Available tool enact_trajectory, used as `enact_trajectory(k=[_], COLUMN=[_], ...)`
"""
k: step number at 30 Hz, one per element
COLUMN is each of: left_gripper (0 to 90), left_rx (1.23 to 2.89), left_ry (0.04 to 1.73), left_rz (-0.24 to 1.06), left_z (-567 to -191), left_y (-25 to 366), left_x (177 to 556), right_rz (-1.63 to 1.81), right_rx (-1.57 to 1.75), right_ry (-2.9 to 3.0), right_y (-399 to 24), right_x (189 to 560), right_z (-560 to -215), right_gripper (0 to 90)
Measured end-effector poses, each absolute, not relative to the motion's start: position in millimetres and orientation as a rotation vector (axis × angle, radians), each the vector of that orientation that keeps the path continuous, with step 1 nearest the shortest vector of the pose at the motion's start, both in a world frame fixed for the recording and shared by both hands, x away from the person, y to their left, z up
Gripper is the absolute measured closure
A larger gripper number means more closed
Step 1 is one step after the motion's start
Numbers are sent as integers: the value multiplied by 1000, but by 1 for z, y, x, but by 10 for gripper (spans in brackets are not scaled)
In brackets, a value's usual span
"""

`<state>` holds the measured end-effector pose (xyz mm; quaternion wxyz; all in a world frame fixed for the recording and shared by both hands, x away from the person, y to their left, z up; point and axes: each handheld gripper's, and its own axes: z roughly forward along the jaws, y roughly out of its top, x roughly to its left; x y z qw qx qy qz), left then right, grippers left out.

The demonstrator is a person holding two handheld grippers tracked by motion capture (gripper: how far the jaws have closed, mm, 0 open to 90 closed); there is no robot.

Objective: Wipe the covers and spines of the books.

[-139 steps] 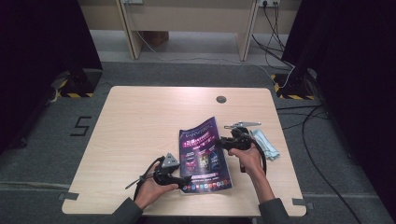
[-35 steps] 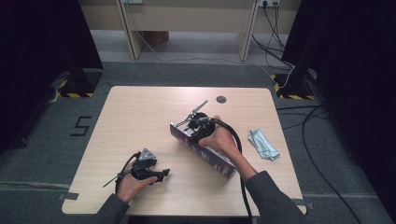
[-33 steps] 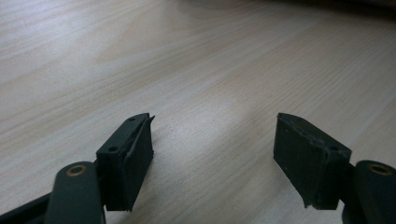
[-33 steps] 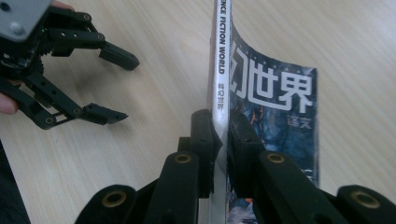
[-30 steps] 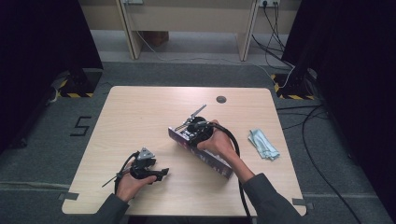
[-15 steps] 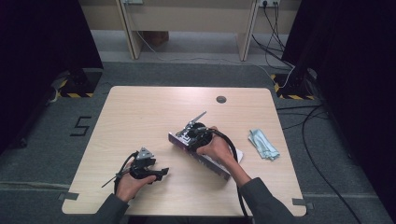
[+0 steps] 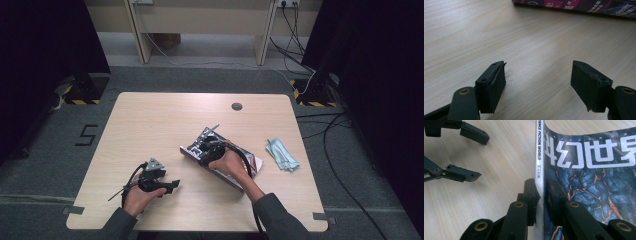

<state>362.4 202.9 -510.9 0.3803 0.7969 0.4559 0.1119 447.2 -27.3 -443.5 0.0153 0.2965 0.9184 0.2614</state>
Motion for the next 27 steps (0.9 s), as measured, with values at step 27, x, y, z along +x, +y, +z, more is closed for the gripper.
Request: enact_trajectory(k=[27], left_gripper=[278], left_rx=[2002], left_ry=[1167], left_rz=[287], left_z=[-509], left_y=[203], left_x=[357], right_rz=[848], right_rx=[954], right_ry=[2920], right_y=[-31], right_x=[436], right_z=[-459], right_gripper=[588])
